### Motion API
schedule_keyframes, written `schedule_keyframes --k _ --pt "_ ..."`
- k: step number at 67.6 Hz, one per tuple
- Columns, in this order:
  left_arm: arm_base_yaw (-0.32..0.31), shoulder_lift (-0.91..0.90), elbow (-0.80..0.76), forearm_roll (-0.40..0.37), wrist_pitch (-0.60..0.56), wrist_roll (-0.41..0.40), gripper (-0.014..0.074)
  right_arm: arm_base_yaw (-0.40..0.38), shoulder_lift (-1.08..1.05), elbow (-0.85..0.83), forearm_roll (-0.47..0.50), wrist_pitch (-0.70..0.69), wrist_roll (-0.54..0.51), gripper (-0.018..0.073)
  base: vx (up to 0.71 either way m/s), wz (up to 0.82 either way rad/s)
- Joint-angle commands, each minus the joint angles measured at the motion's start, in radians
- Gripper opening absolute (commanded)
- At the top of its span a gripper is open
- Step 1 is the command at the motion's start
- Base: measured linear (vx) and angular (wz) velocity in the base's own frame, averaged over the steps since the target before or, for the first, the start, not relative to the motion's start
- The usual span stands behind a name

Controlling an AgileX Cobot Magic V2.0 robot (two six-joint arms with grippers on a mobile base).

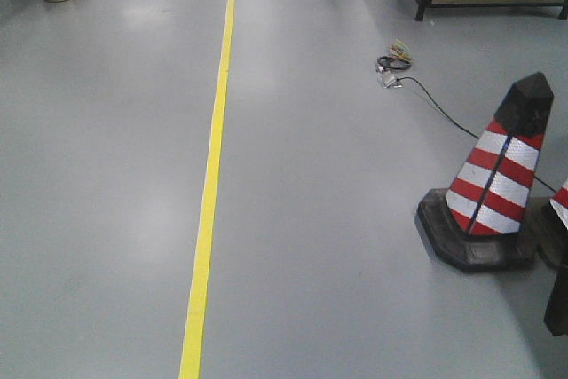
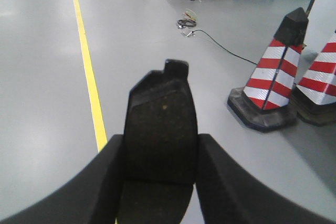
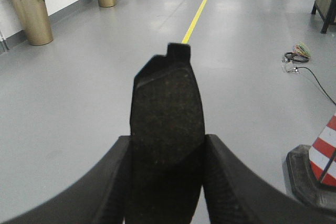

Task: Move and align brake pads A on conveyor
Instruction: 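Turn toward the black conveyor belt and drive up to it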

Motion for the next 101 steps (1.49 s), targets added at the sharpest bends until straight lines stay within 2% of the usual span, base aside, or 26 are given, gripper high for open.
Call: schedule_keyframes --k 1,54,101 --pt "0.003 0.012 -0.029 0.019 -0.089 -0.004 -0.0006 0.0 0.006 -0.032 -0.012 -0.091 -0.007 -0.0004 0.59 -0.01" --pt "0.003 0.012 -0.029 0.019 -0.089 -0.004 -0.0006 0.0 0.006 -0.032 -0.012 -0.092 -0.007 -0.0004 0.51 -0.1" --pt "0.003 0.012 -0.029 0.019 -0.089 -0.004 -0.0006 0.0 0.006 -0.032 -0.012 -0.092 -0.007 -0.0004 0.27 -0.87"
